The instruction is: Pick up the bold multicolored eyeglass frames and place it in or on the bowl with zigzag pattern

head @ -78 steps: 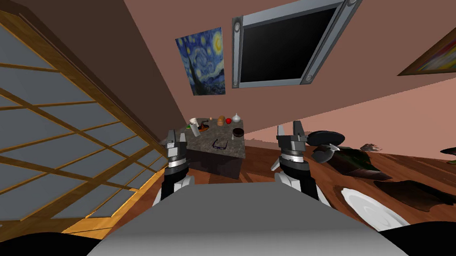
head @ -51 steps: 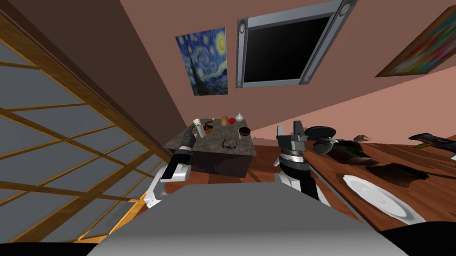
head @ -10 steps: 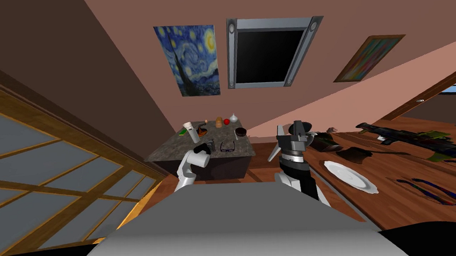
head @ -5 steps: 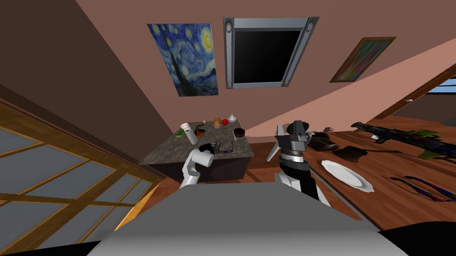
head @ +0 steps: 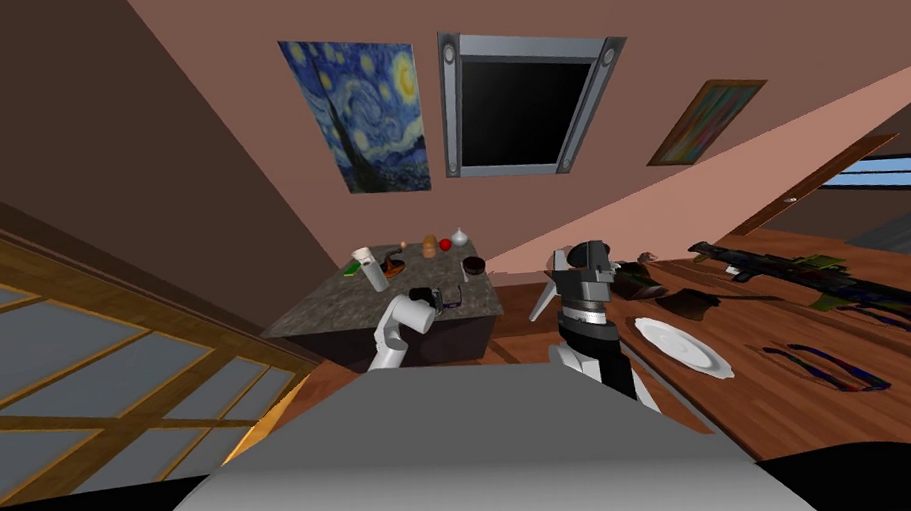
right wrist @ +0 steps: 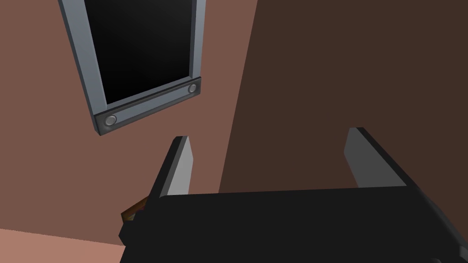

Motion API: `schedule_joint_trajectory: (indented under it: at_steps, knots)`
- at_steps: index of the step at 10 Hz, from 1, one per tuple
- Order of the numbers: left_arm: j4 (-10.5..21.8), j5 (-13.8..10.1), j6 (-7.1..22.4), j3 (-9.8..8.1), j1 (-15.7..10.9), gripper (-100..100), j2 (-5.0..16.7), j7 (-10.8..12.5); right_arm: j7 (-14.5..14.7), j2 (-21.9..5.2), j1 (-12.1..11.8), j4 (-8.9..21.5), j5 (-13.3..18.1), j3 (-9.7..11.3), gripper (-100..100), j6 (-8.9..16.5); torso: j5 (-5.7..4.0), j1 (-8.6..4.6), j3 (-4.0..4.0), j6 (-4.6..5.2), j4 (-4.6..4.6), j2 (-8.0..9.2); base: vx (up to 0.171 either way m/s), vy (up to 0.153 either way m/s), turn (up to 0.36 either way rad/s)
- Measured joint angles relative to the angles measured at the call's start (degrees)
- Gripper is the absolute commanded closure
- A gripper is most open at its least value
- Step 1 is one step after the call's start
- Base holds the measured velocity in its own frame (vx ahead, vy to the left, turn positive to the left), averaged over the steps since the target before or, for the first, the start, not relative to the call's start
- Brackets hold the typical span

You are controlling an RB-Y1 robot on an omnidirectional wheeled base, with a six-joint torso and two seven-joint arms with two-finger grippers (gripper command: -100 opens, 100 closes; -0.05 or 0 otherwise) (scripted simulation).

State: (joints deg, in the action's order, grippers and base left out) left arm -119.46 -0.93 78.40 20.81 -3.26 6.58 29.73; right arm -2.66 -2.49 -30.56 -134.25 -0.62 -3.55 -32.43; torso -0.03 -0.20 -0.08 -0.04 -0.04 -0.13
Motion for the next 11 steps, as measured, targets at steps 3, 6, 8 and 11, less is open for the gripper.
schedule_joint_trajectory:
  at_steps: [3, 6, 8, 11]
  knots:
    - [0.8, -0.6, 4.1, 2.42, -0.9, -100, -0.7, 1.7, 0.0, 0.0, 0.0, 0.0, 0.0, 0.0, 0, 0.0, 0.00, 0.00, -0.01, -0.01, 0.00, -0.02, 0.035, -0.035, -0.037]
    - [1.2, -0.8, 6.2, 3.67, -1.6, 0, -1.3, 2.6, 0.0, 0.0, 0.0, 0.0, 0.0, 0.0, 0, 0.0, 0.01, 0.09, 0.04, -0.02, 0.02, 0.08, 0.010, -0.014, -0.011]
    - [2.1, -0.7, 5.5, 3.35, -1.6, -100, -1.4, 2.5, 0.0, 0.0, 0.0, 0.0, 0.0, 0.0, 0, 0.0, 0.03, 0.14, 0.07, -0.01, 0.03, 0.13, -0.007, -0.005, -0.066]
    - [5.2, -0.8, 3.0, 1.98, -2.1, -100, -1.9, 1.9, 0.0, 0.0, 0.0, 0.0, 0.0, 0.0, 0, 0.0, 0.03, 0.15, 0.09, -0.02, 0.03, 0.15, -0.008, -0.004, -0.045]
